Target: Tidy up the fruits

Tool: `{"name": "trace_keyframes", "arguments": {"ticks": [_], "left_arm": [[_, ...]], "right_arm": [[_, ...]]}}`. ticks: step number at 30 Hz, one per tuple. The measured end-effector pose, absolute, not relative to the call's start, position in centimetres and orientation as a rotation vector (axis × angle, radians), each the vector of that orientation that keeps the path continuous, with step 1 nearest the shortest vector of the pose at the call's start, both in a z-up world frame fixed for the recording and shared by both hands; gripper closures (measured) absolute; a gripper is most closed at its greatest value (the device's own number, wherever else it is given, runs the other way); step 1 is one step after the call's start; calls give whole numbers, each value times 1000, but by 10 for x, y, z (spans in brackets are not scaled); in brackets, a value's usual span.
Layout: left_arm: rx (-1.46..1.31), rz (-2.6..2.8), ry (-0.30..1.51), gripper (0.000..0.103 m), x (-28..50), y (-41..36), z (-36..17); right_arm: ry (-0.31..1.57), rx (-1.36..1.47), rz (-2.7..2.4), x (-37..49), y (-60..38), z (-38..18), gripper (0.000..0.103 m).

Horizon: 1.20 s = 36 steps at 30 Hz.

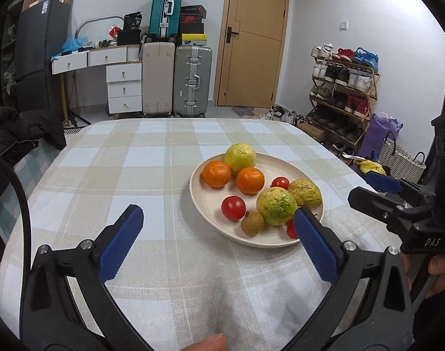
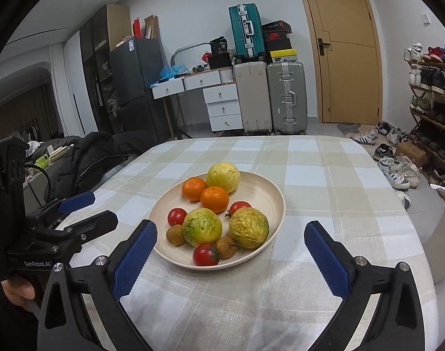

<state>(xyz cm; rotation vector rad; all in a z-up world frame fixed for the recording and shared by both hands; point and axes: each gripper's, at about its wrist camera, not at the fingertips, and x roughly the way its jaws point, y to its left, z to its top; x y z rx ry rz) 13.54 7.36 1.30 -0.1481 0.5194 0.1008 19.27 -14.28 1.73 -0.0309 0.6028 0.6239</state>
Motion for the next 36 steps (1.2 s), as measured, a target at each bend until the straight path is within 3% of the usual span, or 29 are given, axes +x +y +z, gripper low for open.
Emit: {"name": "trace_keyframes", "arguments": {"ticks": [15, 36], "left_arm": [[-92, 117, 478, 0, 120, 55, 13], [-89, 105, 477, 0, 120, 50, 13]], "right_arm": [[502, -64, 626, 174, -148, 16, 0], [497, -91, 615, 172, -144, 17, 0]]}}
